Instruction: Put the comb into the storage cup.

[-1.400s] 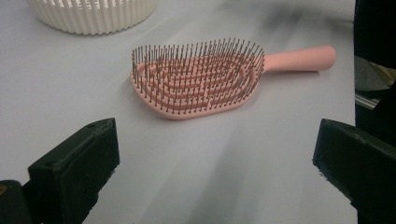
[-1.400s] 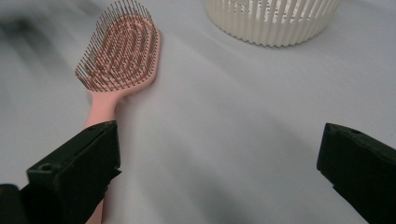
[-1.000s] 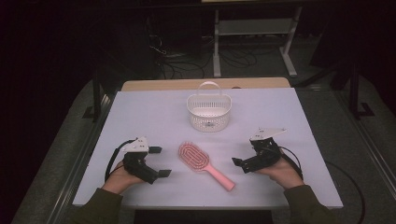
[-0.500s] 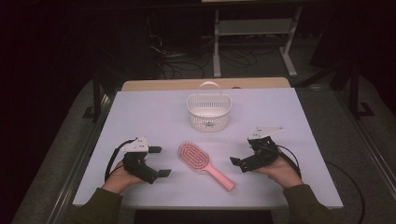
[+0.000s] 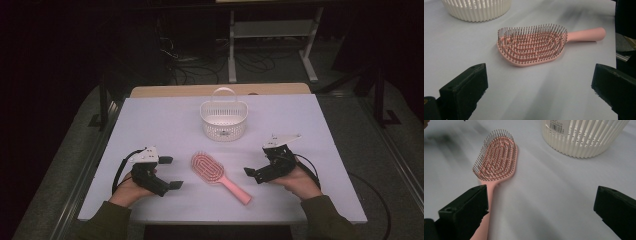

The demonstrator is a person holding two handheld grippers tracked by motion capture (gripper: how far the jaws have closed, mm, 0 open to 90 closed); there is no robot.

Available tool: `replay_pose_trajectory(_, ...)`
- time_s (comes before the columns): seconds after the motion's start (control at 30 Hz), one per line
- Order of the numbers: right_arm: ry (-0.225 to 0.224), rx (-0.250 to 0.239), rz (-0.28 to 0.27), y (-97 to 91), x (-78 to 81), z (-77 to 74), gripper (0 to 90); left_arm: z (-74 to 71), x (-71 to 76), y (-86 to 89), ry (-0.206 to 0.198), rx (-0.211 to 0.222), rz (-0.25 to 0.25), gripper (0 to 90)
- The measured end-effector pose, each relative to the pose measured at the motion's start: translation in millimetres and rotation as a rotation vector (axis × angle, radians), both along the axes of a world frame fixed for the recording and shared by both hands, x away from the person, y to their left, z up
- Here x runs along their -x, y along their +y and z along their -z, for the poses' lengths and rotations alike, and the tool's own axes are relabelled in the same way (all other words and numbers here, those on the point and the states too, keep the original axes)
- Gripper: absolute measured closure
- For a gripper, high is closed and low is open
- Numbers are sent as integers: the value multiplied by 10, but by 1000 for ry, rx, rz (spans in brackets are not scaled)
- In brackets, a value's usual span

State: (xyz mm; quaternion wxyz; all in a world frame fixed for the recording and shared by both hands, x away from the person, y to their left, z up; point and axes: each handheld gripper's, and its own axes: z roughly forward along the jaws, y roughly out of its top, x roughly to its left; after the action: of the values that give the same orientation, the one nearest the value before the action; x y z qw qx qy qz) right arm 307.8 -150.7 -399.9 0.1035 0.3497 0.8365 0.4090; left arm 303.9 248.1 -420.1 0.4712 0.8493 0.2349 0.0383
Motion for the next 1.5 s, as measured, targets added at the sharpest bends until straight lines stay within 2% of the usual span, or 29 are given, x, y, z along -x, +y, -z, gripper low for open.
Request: replay_pose_trajectory(1.5, 10, -7, -77, 326, -134, -88, 0, 5, -3, -4, 3, 1, 8, 4)
